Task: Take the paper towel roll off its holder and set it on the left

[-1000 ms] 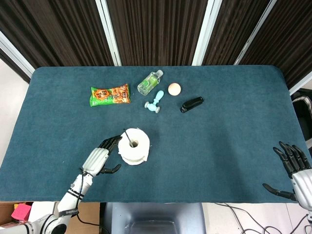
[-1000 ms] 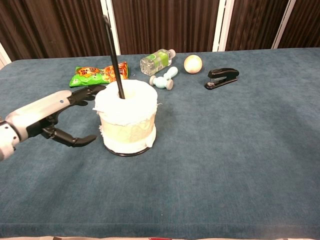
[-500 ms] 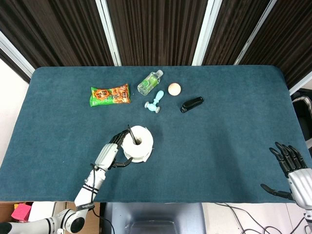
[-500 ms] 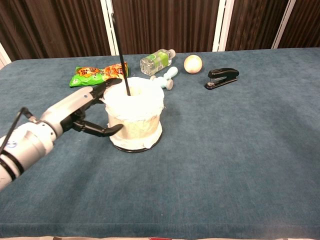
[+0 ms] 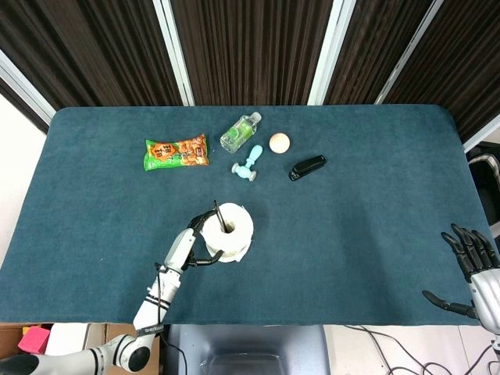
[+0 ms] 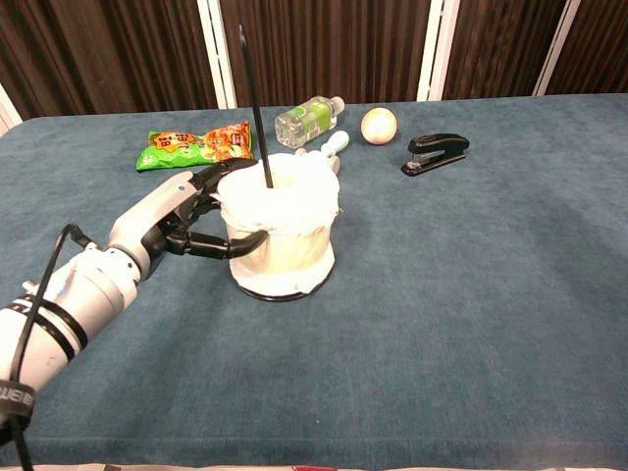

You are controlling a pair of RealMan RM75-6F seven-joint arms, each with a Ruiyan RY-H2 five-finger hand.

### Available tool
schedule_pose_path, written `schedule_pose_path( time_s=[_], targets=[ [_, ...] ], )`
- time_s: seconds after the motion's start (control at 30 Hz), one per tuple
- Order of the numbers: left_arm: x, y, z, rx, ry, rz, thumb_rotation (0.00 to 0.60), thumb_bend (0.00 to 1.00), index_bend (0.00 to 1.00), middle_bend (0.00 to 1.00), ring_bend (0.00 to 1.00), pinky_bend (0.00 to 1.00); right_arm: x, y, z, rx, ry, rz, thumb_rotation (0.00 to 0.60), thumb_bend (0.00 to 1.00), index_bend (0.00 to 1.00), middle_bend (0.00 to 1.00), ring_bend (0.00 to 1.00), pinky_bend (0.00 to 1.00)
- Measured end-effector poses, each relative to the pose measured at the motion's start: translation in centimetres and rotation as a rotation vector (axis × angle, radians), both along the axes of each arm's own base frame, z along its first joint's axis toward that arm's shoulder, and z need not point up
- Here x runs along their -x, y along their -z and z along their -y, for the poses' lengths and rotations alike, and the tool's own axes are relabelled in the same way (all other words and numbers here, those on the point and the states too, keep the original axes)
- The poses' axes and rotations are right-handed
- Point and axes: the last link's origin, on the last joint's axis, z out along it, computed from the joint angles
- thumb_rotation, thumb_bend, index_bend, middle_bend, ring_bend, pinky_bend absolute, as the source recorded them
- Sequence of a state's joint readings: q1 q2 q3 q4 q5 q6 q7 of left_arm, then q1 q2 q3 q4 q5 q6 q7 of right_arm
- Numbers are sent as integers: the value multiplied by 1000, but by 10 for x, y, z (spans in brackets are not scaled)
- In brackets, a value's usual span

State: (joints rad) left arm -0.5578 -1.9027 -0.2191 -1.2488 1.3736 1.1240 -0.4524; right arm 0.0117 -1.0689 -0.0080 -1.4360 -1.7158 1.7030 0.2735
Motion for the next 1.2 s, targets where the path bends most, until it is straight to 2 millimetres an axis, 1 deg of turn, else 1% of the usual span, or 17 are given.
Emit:
schedule_pose_path(
  time_s=[0.03,0.1,0.17,0.3,0.4,0.5,0.6,0.7,0.8,1.03,1.13,1.2],
  targets=[
    [1,1,0,-18,-2,15,600,329,556,540,398,306,0,0,0,2,0,1,600,115,0,0,0,129],
    [1,2,0,-41,1,30,600,331,601,572,422,343,0,0,0,3,0,2,600,115,0,0,0,129],
    [2,1,1,-56,7,44,600,331,625,586,433,366,0,0,0,2,0,3,600,116,0,0,0,130],
    [2,-3,2,-79,14,62,600,329,631,596,440,380,0,0,1,0,3,3,600,115,0,0,0,129],
    [0,-13,-1,-115,35,67,600,329,631,596,440,382,0,0,1,0,6,4,600,115,0,0,0,130],
    [-5,-27,-4,-157,65,69,600,330,626,593,440,384,0,0,2,1,8,5,600,115,0,0,0,130],
    [-12,-45,-6,-186,100,66,600,328,612,589,439,385,0,0,2,-1,9,5,600,115,0,0,0,131],
    [-22,-67,-8,-211,141,60,600,327,607,590,439,396,0,1,2,-2,10,5,600,115,0,0,0,131],
    [-34,-95,-9,-247,185,39,600,327,604,591,439,405,0,1,3,-3,14,3,600,116,0,0,0,131],
    [-61,-169,-16,-355,263,-64,600,327,605,595,439,407,1,3,6,-10,25,-2,600,115,0,0,0,131],
    [-70,-192,-21,-396,271,-100,600,327,605,595,439,406,1,4,7,-17,31,-7,600,115,0,0,0,131],
    [-73,-204,-24,-422,272,-126,600,327,605,596,442,406,1,5,8,-20,34,-8,600,115,0,0,0,131]
  ],
)
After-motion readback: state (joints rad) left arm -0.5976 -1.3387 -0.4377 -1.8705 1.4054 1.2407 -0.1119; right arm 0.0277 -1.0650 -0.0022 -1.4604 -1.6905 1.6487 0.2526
